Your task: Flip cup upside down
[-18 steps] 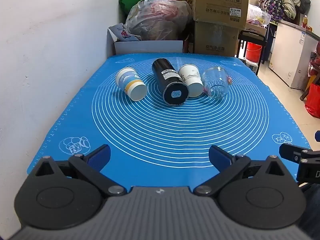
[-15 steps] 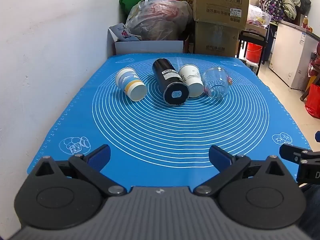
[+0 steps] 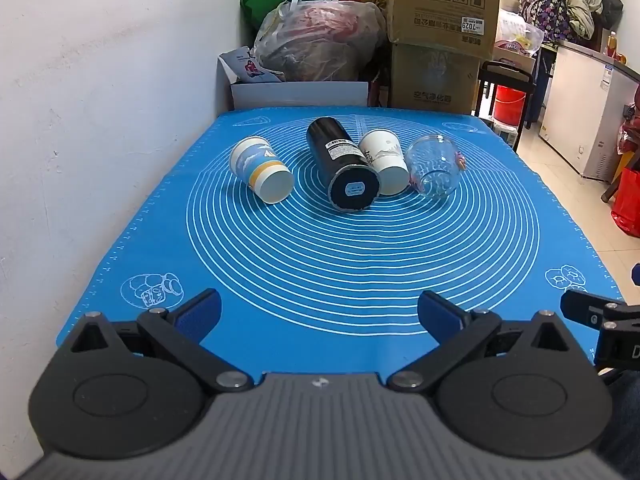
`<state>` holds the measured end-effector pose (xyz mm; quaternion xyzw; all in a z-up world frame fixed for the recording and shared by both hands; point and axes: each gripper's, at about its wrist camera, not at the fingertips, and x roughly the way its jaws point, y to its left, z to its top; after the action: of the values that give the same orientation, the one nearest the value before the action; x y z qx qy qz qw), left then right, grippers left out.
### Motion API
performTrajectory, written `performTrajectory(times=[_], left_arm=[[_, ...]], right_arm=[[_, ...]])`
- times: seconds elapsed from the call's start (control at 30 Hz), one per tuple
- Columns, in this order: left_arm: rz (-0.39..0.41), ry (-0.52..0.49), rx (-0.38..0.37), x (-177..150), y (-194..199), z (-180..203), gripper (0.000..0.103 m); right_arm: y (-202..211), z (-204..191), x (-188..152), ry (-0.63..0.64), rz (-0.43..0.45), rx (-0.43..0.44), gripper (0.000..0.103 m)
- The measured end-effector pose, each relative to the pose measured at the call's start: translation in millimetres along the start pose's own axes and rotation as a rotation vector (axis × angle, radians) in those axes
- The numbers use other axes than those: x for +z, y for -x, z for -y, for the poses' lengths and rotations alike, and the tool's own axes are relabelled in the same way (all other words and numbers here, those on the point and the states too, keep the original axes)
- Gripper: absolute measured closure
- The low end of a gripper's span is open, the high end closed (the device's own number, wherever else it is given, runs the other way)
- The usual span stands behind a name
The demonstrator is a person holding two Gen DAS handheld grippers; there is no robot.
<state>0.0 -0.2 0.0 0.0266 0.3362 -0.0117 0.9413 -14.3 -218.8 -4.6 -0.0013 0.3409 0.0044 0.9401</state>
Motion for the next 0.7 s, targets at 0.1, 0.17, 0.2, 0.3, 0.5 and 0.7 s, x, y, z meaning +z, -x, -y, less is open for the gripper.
performTrajectory(times=[0.1, 0.17, 0.2, 0.3, 0.5, 0.7], left_arm=[[-0.001, 0.001, 0.001, 2.5, -0.6, -3.4, 0.0], [-0.001, 0.001, 0.001, 2.1, -0.6, -3.3, 0.0], [0.0, 0.001, 0.001, 2.0, -0.7, -3.3, 0.0], [0.0, 0.001, 0.0, 2.1, 1.9, -3.3, 0.0], [-0.003, -0.003, -0.002, 1.6, 0.3, -7.0, 0.0], [-0.002, -0.001, -0.001, 1.2, -0.1, -6.4, 0.0]], right_arm=[[1.1, 0.1, 0.1, 0.0, 0.0, 0.0, 0.0], [1.9, 0.3, 0.2, 0.001, 0.0, -0.001, 0.0], [2.3, 0.3, 0.2, 0.001, 0.0, -0.001, 0.0], [2.6, 0.5, -0.5, -0.003, -0.002, 0.007, 0.0], [1.2, -0.9, -1.3, 0.006, -0.004, 0.01, 0.0], [2.3, -2.4, -2.0, 0.009, -0.004, 0.01, 0.0]])
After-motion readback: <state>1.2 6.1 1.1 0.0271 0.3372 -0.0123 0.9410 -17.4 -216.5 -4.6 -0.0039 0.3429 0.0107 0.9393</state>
